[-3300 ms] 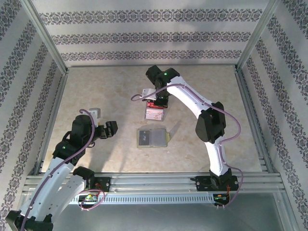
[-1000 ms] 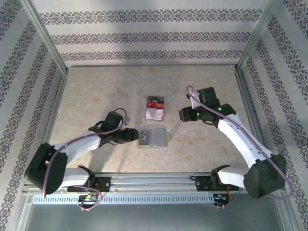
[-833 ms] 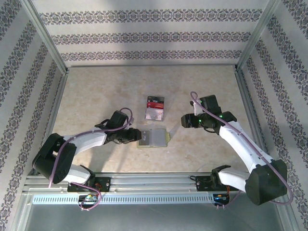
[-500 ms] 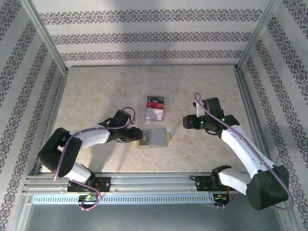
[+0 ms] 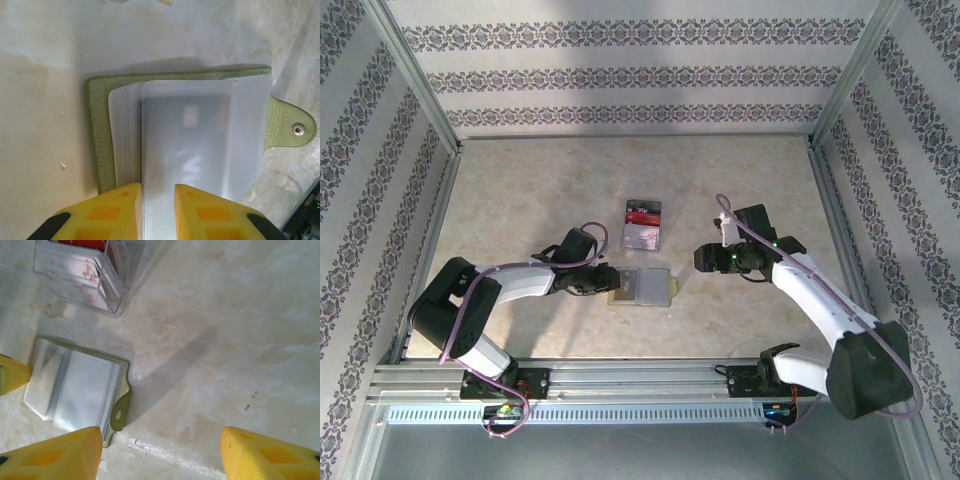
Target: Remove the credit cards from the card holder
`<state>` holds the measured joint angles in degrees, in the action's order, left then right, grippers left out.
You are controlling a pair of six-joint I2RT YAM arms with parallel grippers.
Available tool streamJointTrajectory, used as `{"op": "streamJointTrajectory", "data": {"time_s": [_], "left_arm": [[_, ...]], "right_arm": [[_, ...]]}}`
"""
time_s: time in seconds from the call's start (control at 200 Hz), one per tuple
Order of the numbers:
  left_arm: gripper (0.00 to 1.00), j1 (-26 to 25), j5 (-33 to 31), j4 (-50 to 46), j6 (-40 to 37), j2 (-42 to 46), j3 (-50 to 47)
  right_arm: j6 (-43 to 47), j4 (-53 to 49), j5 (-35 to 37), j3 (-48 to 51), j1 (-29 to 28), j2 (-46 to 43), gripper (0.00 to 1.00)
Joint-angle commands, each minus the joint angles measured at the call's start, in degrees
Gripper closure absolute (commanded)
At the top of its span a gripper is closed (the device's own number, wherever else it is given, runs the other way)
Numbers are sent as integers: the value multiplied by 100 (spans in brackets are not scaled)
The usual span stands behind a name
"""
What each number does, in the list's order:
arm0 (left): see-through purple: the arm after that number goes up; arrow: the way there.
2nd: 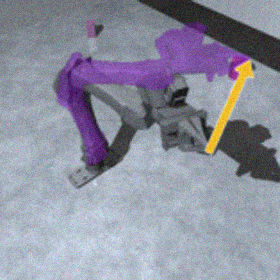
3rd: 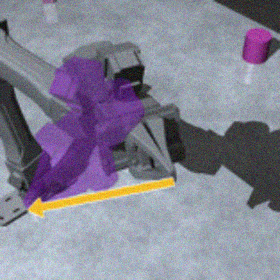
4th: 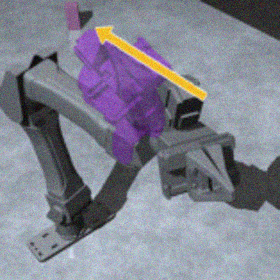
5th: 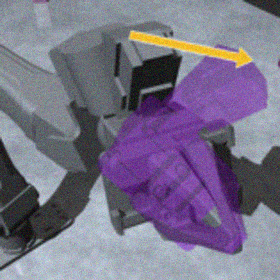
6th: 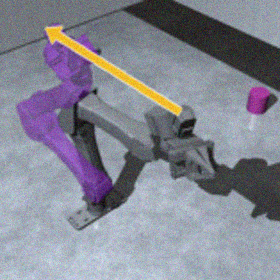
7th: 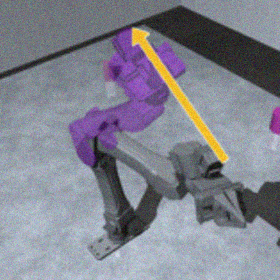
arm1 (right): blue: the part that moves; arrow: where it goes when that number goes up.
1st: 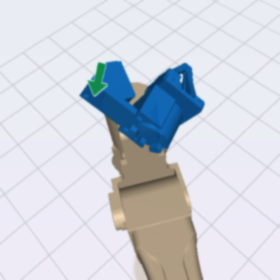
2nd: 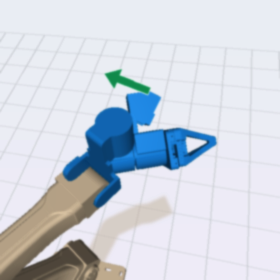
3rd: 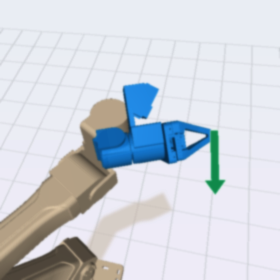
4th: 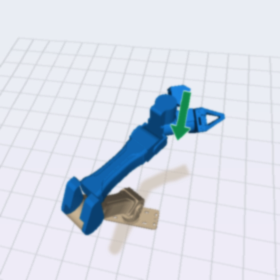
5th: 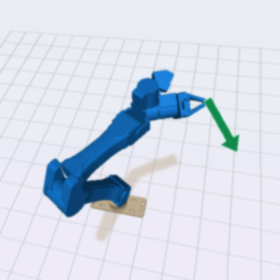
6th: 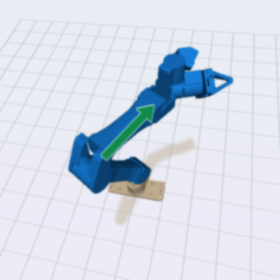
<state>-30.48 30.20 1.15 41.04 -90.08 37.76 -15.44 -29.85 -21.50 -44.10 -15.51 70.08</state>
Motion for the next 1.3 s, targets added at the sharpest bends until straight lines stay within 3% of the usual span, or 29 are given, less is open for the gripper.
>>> {"op": "streamJointTrajectory", "data": {"time_s": [0.0,0.205,0.465,1.089,1.294], "left_arm": [[77,-120,129,225,-56,-66,176],[77,-220,182,232,-61,-276,315],[77,-401,376,500,-26,-561,557],[75,-1375,777,813,99,-1689,1865],[58,-1605,848,763,143,-1935,2198]], "right_arm": [[-482,440,-714,235,-76,401,41],[-979,1127,-754,451,-426,840,43],[-1207,1520,-1006,637,-401,911,43],[-1334,1625,-1492,1223,602,8,41],[-1326,1501,-1559,1276,879,-284,32]]}}
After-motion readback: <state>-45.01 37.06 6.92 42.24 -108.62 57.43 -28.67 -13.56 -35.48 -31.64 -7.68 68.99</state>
